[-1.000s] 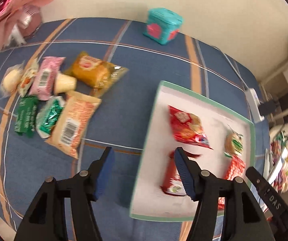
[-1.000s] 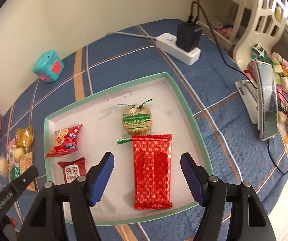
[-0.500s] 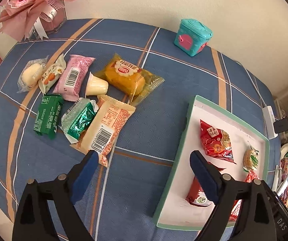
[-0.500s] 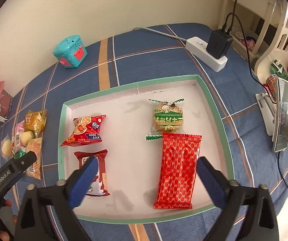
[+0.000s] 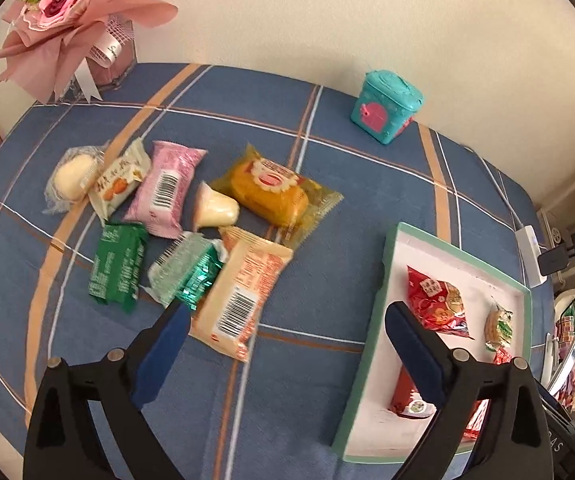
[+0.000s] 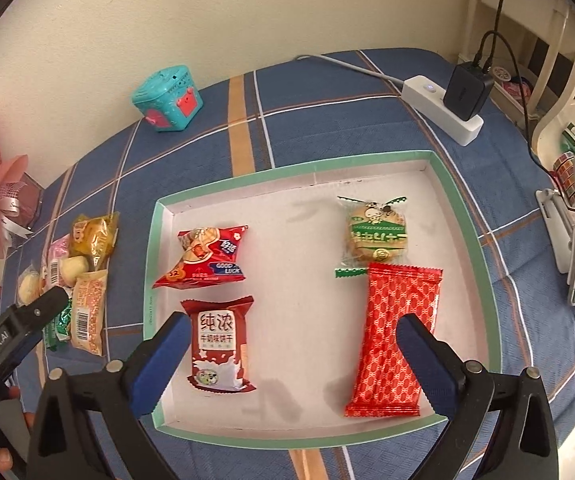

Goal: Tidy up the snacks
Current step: 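Move both tools back toward the remaining snacks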

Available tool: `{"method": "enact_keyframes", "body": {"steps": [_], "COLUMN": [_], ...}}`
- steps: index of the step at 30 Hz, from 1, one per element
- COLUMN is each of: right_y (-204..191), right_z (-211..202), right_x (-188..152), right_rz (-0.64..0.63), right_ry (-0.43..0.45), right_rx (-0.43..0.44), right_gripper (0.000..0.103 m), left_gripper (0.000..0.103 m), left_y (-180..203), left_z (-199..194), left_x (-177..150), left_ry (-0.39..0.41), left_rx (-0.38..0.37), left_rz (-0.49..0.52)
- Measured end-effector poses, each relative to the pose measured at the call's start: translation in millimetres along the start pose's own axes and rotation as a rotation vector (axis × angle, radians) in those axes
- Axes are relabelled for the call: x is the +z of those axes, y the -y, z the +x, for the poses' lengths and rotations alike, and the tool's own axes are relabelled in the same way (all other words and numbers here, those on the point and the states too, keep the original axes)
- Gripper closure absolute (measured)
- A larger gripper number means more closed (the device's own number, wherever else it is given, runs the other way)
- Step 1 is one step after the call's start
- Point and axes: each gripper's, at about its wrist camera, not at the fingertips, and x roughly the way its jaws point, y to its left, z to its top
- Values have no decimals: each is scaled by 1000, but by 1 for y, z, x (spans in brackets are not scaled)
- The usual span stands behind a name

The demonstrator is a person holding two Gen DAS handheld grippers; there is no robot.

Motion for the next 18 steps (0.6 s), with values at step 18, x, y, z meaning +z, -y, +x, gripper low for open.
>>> {"method": "enact_keyframes", "body": {"steps": [18], "right_y": [-58], "right_z": [10], "right_x": [-4], "right_rz": [-74], "right_ry": [21], "right_rx": [1], "right_gripper": [0], "left_gripper": [5], "left_y": [-78], "left_z": [-11], "left_x": [22], "left_ry": [27], "left_rx": [-35], "left_rz": [-174]}}
